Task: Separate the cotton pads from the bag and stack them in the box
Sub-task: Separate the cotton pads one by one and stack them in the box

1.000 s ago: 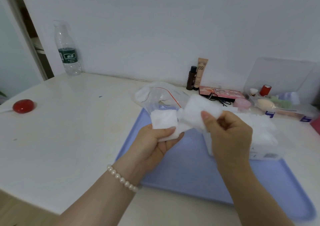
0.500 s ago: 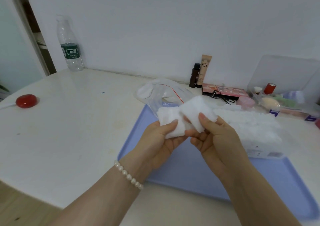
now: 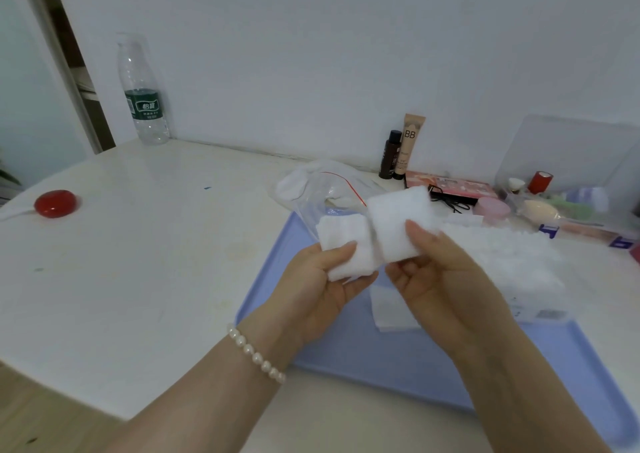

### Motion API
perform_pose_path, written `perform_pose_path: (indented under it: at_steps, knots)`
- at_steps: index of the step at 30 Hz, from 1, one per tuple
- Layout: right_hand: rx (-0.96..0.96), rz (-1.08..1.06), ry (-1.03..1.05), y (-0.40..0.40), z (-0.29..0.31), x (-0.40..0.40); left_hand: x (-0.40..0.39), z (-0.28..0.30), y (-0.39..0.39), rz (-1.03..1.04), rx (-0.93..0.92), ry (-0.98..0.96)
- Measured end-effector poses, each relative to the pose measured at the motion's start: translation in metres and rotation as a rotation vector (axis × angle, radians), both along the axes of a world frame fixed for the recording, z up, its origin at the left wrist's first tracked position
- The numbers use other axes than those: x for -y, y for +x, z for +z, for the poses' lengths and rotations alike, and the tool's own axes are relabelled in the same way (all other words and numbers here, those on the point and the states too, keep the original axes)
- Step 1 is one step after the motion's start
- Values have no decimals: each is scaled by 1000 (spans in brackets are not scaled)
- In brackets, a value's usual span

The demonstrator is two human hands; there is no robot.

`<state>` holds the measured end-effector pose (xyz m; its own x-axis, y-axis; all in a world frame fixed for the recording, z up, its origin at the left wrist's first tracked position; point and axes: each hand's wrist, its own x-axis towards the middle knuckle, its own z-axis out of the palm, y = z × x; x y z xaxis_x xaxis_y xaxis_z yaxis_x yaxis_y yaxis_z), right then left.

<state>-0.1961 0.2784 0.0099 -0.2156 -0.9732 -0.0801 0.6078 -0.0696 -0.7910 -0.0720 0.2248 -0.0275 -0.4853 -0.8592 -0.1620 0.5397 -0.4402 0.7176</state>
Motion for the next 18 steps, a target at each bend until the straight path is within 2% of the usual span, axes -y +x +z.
perform_pose_path:
  at_steps: [6, 11, 18]
  knots:
    - [-227, -95, 169, 17, -17, 0, -3, -1, -3, -39, -22, -92]
    - [-372, -237, 157, 26, -22, 1, -8, 0, -7, -75, -63, -119]
    - [-455, -325, 137, 31, -24, 3, -10, 3, -14, -63, -212, 49]
